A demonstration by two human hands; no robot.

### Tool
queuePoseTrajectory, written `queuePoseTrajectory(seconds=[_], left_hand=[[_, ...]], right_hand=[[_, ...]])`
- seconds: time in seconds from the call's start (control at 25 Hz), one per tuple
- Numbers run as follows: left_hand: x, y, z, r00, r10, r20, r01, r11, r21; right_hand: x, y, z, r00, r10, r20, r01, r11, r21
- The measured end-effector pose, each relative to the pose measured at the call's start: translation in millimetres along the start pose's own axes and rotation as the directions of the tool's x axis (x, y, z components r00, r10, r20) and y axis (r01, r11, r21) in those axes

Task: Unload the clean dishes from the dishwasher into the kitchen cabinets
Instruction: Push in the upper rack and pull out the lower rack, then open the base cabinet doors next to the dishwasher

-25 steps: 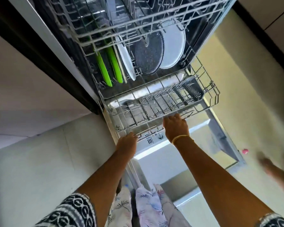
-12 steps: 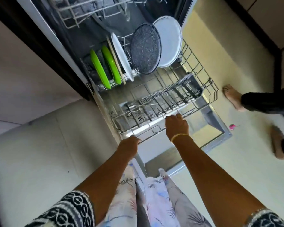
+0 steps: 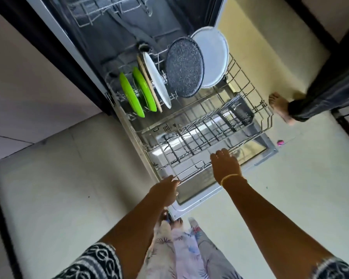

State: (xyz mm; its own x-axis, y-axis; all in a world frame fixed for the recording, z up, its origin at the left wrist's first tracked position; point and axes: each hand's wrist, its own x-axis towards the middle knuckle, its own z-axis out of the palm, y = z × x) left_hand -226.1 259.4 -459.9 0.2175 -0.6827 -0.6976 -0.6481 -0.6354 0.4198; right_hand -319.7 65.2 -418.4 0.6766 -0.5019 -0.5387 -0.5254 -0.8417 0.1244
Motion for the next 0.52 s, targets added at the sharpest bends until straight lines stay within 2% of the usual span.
queuePoseTrajectory(seconds=[0.08, 0.24, 0.52], left_hand=[[-11, 4, -23, 1.000, -0.008, -0.029, 0.009, 1.000, 0.024], [-52, 11, -80, 0.960, 0.001, -0.282, 0.021, 0.997, 0.076], [-170, 2, -168, 0.916, -0.143, -0.376, 0.178, 0.982, 0.062]], right_hand=[[-5, -6, -9, 1.000, 0.000, -0.009, 0.001, 0.999, 0.038], [-26, -38, -54, 0.992, -0.062, -0.114, 0.075, 0.991, 0.112], [-78, -118, -166, 0.967, -0.173, -0.186, 0.210, 0.957, 0.198]])
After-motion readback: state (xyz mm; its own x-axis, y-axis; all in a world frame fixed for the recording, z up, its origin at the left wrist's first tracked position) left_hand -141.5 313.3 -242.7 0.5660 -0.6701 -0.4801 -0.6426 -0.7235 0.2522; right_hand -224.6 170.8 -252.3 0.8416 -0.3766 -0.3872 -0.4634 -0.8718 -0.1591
